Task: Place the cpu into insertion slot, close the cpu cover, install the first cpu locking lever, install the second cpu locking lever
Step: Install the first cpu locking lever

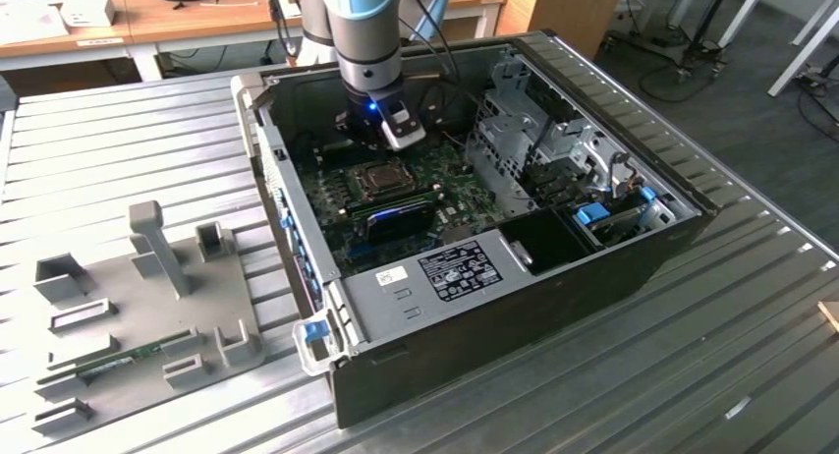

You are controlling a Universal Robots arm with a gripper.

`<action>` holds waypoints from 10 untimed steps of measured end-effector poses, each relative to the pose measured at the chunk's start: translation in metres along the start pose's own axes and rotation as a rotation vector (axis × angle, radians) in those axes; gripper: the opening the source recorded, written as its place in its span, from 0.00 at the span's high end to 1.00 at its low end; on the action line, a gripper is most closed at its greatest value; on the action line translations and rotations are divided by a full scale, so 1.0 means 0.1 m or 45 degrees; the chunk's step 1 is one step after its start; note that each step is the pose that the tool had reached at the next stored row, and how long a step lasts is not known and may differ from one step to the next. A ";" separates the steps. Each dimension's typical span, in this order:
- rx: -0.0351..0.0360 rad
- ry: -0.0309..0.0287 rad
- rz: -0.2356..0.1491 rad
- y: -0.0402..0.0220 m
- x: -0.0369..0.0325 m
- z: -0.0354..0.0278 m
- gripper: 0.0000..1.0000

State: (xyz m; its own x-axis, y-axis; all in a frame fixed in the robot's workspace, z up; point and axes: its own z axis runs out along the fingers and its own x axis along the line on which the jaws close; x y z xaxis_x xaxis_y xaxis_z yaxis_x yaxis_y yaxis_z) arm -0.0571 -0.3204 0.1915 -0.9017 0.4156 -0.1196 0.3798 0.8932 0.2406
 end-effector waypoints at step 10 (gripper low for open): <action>0.0004 0.0000 0.000 0.027 -0.013 -0.106 0.90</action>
State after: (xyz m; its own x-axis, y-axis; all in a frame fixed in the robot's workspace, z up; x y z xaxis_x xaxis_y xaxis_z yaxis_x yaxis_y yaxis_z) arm -0.0572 -0.3203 0.2025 -0.9017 0.4156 -0.1196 0.3798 0.8933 0.2403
